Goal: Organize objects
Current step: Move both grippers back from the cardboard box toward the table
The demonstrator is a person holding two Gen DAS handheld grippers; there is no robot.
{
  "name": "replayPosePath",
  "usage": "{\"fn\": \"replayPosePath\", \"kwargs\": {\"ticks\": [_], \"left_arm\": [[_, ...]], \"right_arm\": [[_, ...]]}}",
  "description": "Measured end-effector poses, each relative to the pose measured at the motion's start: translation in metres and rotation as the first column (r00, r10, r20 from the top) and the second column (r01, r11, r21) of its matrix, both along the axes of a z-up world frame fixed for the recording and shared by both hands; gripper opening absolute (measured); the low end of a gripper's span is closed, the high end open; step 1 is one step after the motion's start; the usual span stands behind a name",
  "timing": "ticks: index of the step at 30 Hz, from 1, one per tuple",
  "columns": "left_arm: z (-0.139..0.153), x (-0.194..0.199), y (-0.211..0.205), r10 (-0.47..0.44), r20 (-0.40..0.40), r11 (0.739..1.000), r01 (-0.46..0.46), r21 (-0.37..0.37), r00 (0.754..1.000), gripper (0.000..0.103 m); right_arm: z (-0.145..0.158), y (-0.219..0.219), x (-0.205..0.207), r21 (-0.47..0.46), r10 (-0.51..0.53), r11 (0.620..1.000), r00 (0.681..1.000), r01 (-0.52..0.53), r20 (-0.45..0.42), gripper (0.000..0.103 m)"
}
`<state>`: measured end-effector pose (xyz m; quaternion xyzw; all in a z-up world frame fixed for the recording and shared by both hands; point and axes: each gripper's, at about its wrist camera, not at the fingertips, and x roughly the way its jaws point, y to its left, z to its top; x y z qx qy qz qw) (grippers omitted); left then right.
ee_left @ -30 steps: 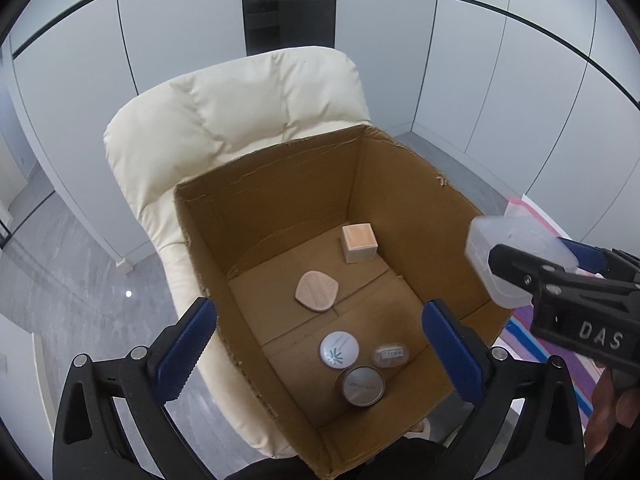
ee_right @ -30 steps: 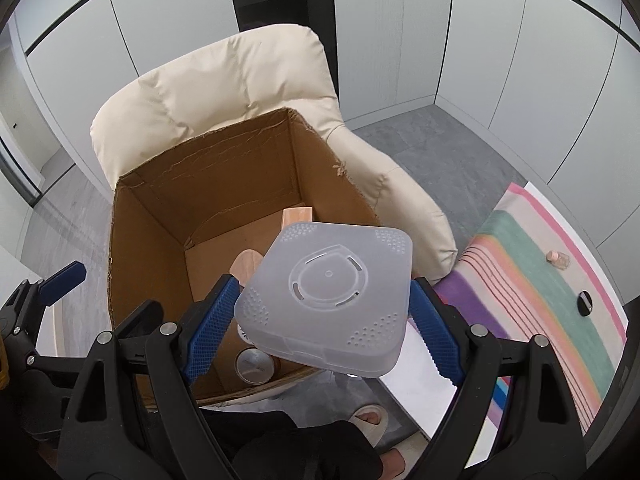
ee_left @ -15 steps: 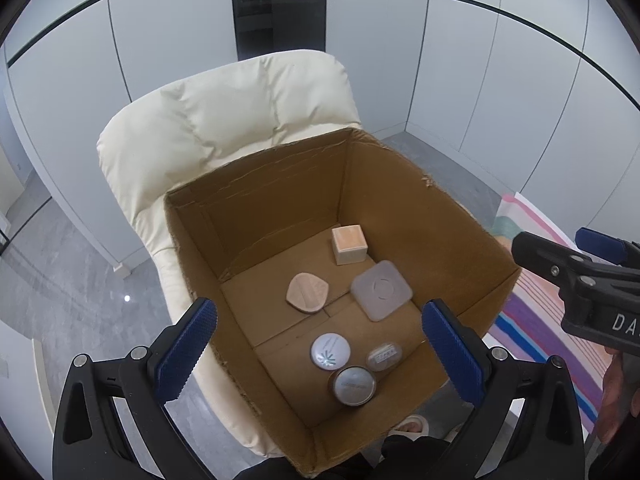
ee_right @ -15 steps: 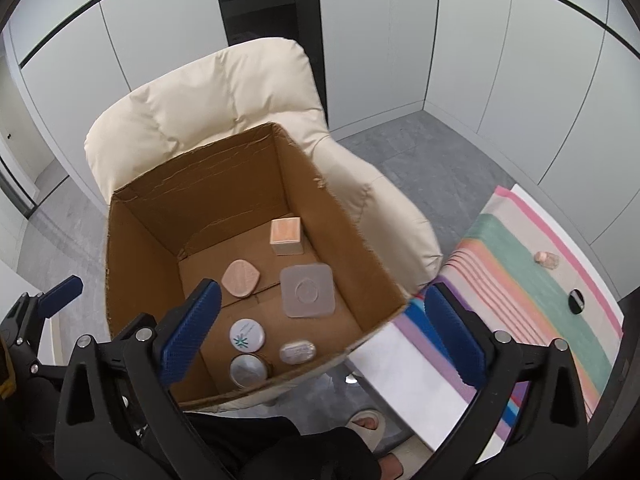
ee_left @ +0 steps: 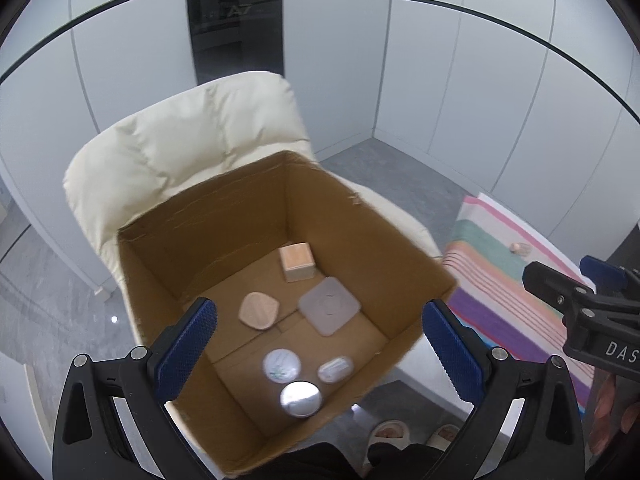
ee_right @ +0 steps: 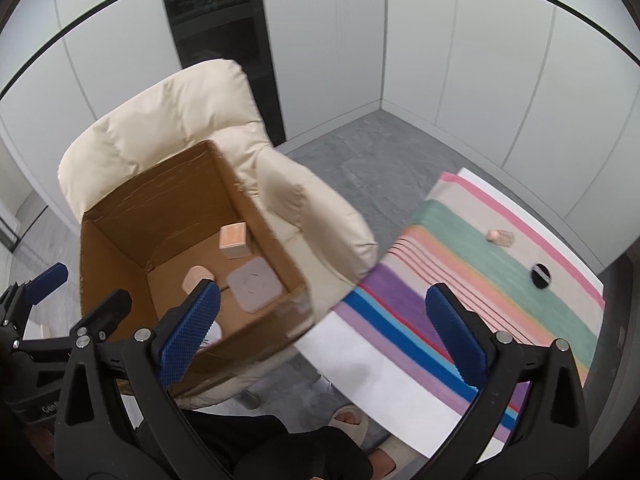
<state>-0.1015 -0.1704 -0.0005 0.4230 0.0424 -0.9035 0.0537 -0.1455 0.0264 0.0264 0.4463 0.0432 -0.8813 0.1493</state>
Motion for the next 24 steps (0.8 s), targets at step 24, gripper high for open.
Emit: {"fn": "replayPosePath", "kwargs": {"ticks": [24], "left_arm": [[0.013,-0.027,0.136,-0.252,-0.007,0.968,0.252,-0.011,0.968,0.103]], "right_arm": [[0.008,0.15,0.018,-0.012,-0.242,0.97,0.97,0.242,0.01,0.103]]}}
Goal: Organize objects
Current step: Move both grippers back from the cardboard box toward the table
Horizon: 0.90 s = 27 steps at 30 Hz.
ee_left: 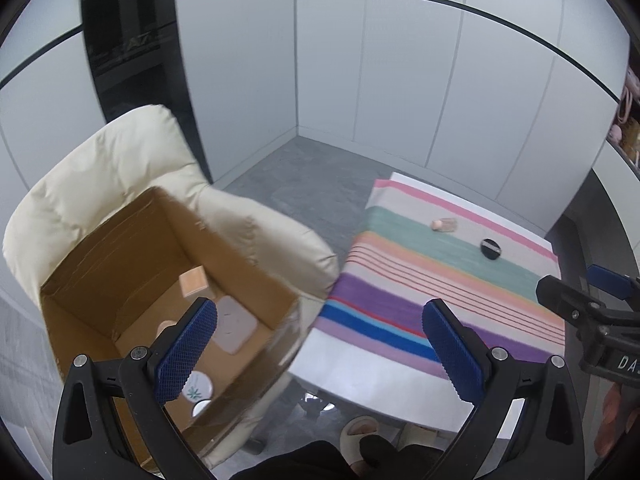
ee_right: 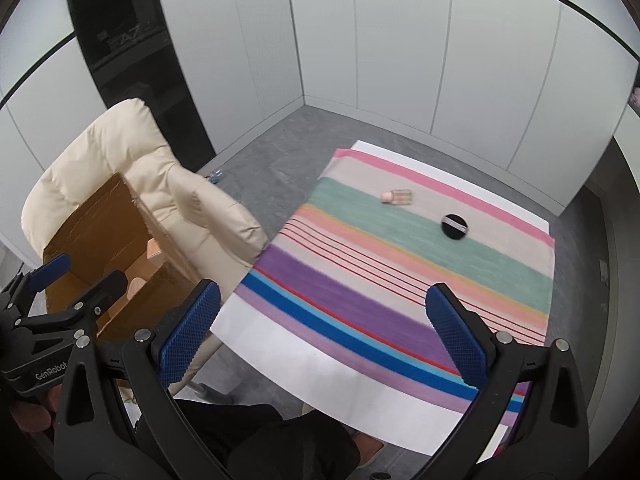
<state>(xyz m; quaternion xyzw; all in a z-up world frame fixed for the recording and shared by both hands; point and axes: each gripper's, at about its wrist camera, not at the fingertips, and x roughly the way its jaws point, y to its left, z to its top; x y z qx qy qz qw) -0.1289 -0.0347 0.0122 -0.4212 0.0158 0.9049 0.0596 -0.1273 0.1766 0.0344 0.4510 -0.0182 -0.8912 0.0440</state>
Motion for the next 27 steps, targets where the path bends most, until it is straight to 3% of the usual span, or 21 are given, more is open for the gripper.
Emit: {"fn": "replayPosePath", "kwargs": {"ticks": [15,27], "left_arm": [[-0.025,-0.051,0.097,-0.147,0.032,0.988,0.148,-0.049,0.989,0.103],[-0.097,-0.115,0.18,-0.241,0.1,0.967,0.248,-0.063,0.965,0.102]], "right_arm": [[-0.04,0.092,-0.019,-0.016,-0.154,0.988,0.987,0.155,0.053,0.103],[-0.108,0.159,-0.067,-0.006,-0.227,0.973,0.965,0.23,0.129,0.103]]}}
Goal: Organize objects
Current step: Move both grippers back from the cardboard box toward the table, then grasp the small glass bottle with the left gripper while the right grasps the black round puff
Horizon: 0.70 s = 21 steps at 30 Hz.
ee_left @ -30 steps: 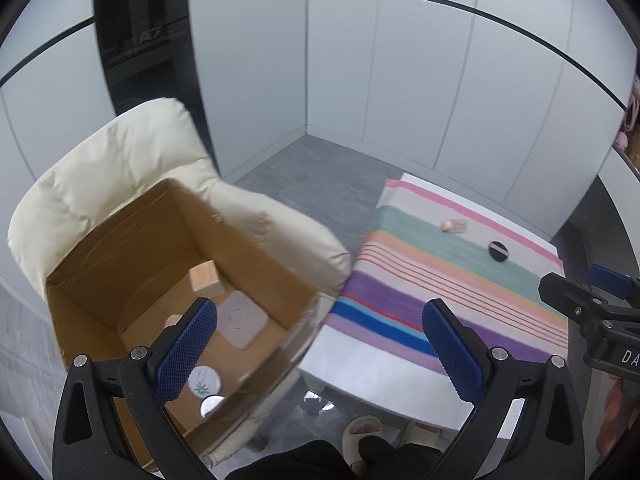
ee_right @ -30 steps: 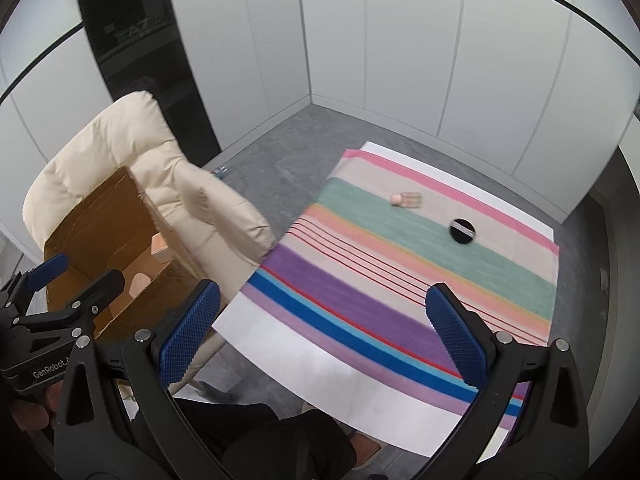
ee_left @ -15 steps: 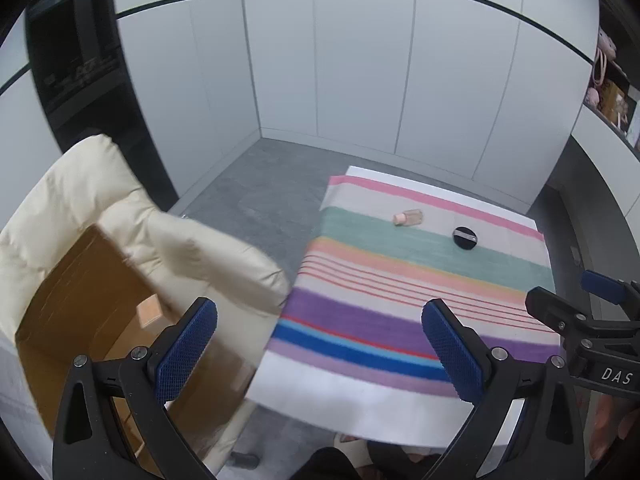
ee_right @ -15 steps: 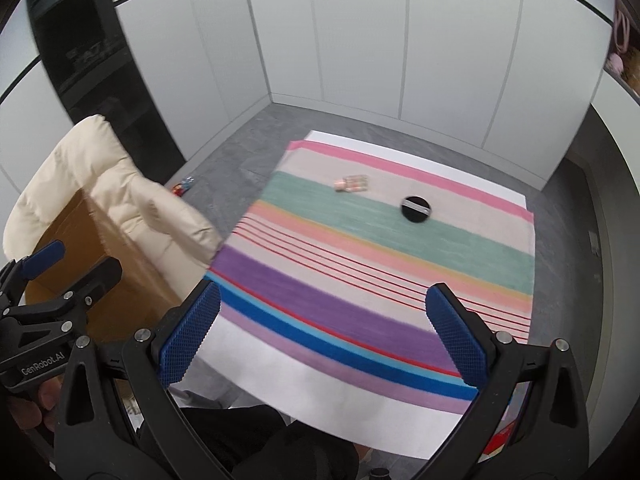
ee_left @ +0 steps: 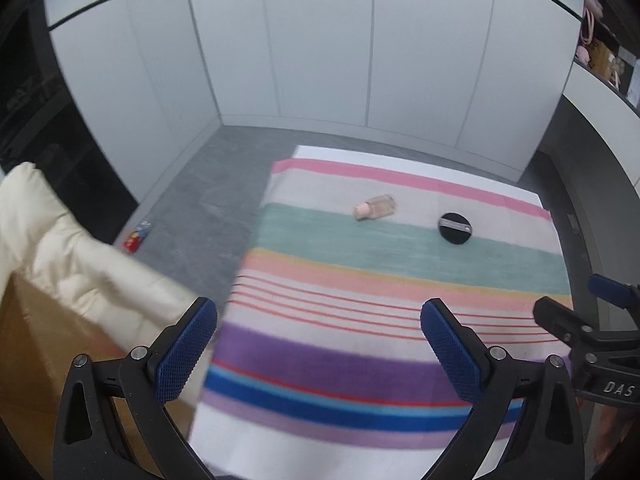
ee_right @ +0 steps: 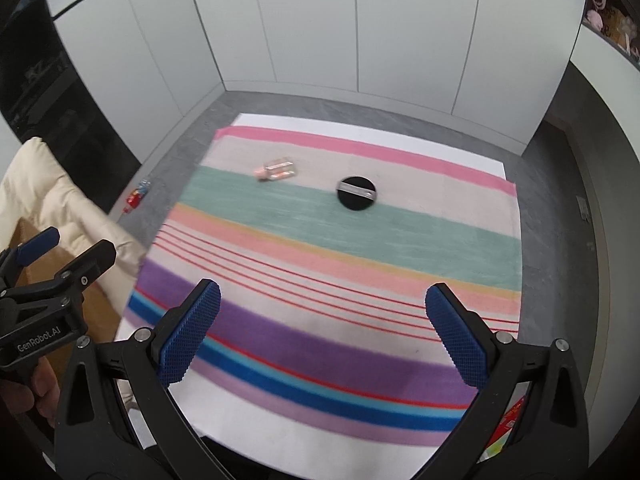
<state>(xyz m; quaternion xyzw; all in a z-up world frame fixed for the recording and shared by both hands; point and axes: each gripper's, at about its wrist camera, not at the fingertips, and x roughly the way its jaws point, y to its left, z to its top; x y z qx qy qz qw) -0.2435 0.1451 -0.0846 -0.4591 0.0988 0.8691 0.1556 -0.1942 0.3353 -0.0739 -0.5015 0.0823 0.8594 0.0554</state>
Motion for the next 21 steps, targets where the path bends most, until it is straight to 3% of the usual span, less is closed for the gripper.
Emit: {"fn": "replayPosePath", "kwargs": {"ticks": [8,21], "left_arm": [[-0.052,-0.036,0.04,-0.042,0.073,0.999,0.041,0.016,0.996,0.098],[-0.117,-0.104,0.075,-0.038,0.124,0.999,0.038,0.004,0.991,0.098]], "right_arm": [[-0.049,0.027,-0.04,0.002,-0.025,1.0,0.999,0.025,0.036,0.103],[-0.118,0.042,-0.116,0.01,-0.005,1.0,0.997,0.004,0.08,0.103]]}}
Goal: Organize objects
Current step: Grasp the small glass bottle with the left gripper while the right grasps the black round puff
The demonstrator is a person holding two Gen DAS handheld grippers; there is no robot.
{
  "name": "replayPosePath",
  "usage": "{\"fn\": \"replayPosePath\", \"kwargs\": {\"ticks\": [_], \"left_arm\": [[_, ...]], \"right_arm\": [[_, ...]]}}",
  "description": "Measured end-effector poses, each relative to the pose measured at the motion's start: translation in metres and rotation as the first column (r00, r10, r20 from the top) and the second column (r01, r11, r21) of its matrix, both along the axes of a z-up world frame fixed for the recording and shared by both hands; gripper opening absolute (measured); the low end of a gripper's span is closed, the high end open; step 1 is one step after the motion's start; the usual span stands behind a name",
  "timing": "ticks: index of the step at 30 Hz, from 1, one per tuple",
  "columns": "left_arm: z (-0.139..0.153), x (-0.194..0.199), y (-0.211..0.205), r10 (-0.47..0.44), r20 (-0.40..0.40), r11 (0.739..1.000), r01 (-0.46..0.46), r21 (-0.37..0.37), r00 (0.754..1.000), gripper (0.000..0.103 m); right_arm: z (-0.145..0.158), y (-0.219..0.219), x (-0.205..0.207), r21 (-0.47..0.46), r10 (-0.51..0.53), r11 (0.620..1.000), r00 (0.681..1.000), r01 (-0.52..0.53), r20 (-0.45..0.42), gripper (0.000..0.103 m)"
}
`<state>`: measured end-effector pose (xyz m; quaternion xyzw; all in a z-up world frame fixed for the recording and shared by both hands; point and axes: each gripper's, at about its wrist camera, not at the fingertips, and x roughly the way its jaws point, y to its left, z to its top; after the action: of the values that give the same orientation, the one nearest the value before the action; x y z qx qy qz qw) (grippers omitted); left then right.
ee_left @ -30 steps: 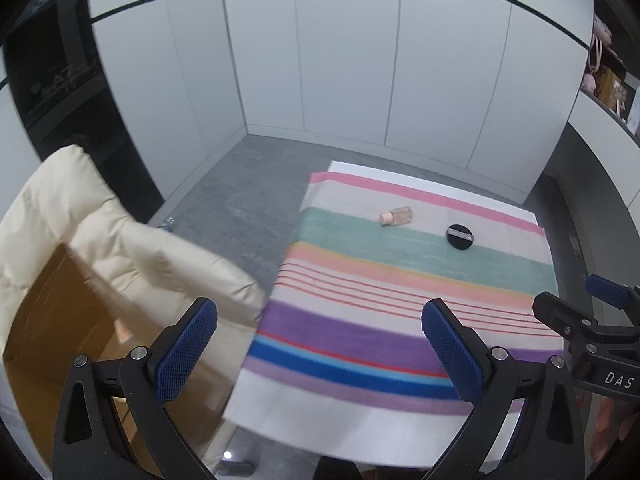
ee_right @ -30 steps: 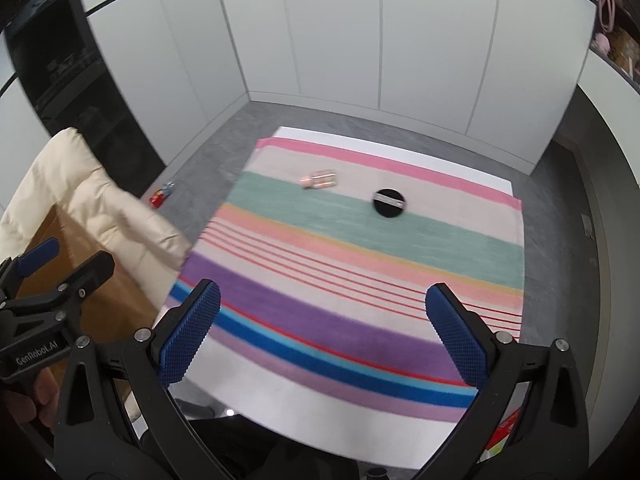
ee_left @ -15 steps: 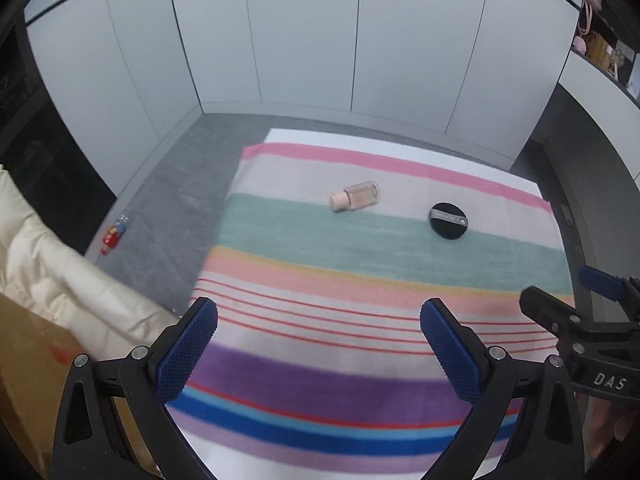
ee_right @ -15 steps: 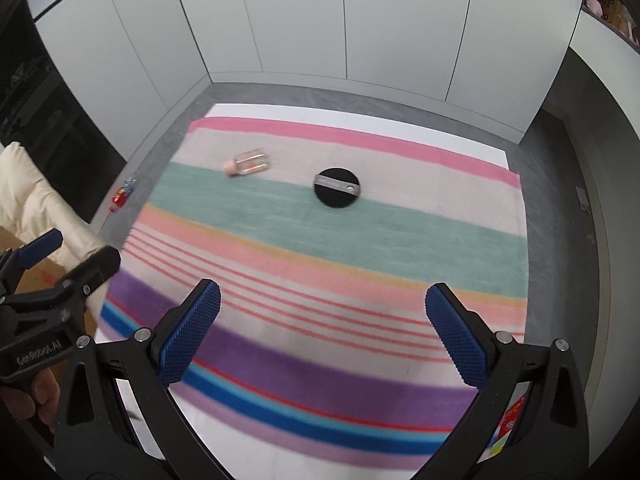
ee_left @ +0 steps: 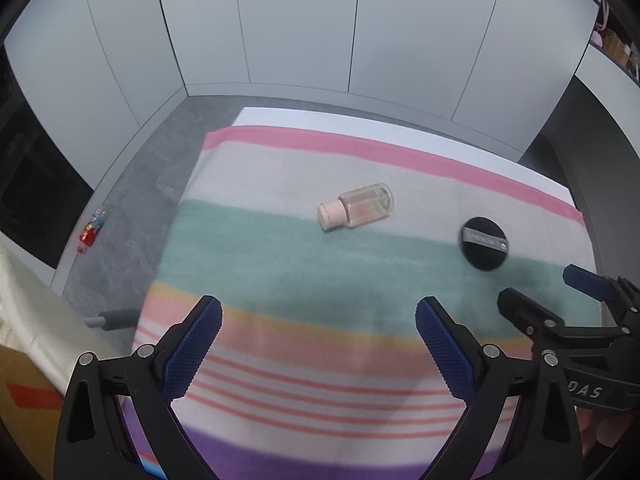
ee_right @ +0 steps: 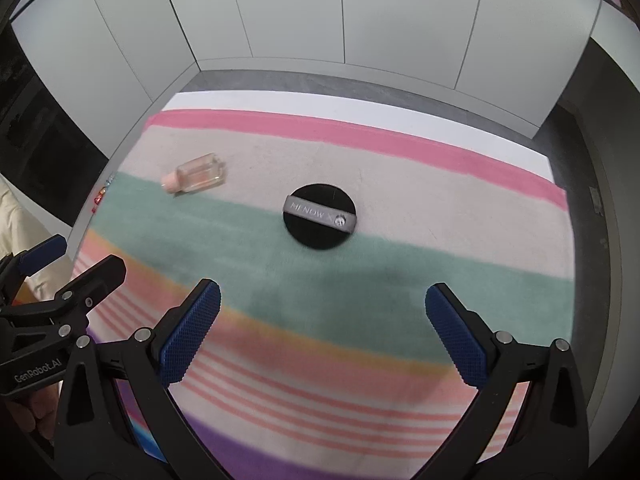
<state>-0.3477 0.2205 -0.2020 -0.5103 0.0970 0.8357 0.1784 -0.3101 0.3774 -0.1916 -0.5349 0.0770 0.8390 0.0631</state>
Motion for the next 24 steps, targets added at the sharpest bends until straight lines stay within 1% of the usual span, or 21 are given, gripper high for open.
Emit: {"fn": "replayPosePath", "kwargs": {"ticks": [4,7,9,11,13,14,17,18,19,20,21,22,23,24], "left_arm": [[-0.016,-0.017,0.008,0.0,0.011,1.0,0.0,-0.005,1.0,0.098],[-0.025,-0.027,0.015,-0.006,0.004,1.0,0.006,-0.02,1.0,0.098],[-0.031,-0.035,0.02,-0.009,0.01,1.0,0.01,-0.023,1.0,0.098],[-0.035,-0.041,0.024,-0.014,0.014,1.0,0.014,-0.023,1.0,0.098],[-0.039,-0.048,0.03,-0.025,0.017,0.999,0.025,-0.025,1.0,0.098],[-0.04,-0.05,0.032,-0.029,0.015,0.999,0.029,-0.026,0.999,0.098],[-0.044,-0.06,0.037,-0.032,0.016,0.999,0.033,-0.021,0.999,0.097],[-0.047,-0.063,0.038,-0.035,0.021,0.999,0.035,-0.017,0.999,0.094],[-0.05,-0.067,0.041,-0.041,0.028,0.999,0.041,-0.017,0.999,0.092],[-0.052,-0.069,0.043,-0.044,0.033,0.999,0.045,-0.019,0.998,0.089],[-0.055,-0.071,0.044,-0.046,0.033,0.999,0.047,-0.017,0.998,0.086],[-0.057,-0.073,0.045,-0.049,0.025,0.999,0.049,-0.02,0.998,0.086],[-0.057,-0.073,0.048,-0.059,0.006,0.998,0.059,-0.02,0.998,0.084],[-0.056,-0.073,0.049,-0.063,-0.001,0.998,0.063,-0.017,0.998,0.08]], "right_arm": [[-0.022,0.007,-0.018,0.01,-0.002,1.0,1.0,0.001,0.024,0.102],[-0.032,0.011,-0.027,0.005,0.0,1.0,1.0,-0.001,0.027,0.097],[-0.035,0.013,-0.032,0.005,0.006,1.0,1.0,-0.006,0.008,0.096],[-0.039,0.011,-0.039,0.009,0.025,1.0,1.0,-0.025,0.011,0.094],[-0.043,0.011,-0.045,0.01,0.037,0.999,0.999,-0.037,0.019,0.085],[-0.044,0.009,-0.046,0.024,0.04,0.999,0.999,-0.041,0.015,0.085],[-0.044,0.004,-0.05,0.044,0.068,0.997,0.998,-0.068,-0.001,0.076],[-0.044,0.003,-0.051,0.059,0.076,0.995,0.997,-0.075,-0.007,0.07],[-0.044,0.002,-0.052,0.066,0.081,0.995,0.997,-0.08,-0.01,0.066],[-0.044,0.002,-0.053,0.064,0.085,0.994,0.996,-0.084,-0.014,0.064],[-0.043,0.002,-0.054,0.061,0.088,0.994,0.996,-0.087,-0.018,0.057],[-0.042,0.002,-0.055,0.057,0.09,0.994,0.996,-0.088,-0.019,0.055],[-0.042,0.003,-0.055,0.051,0.088,0.995,0.996,-0.087,-0.018,0.055],[-0.042,0.003,-0.055,0.046,0.085,0.995,0.996,-0.084,-0.021,0.054]]}}
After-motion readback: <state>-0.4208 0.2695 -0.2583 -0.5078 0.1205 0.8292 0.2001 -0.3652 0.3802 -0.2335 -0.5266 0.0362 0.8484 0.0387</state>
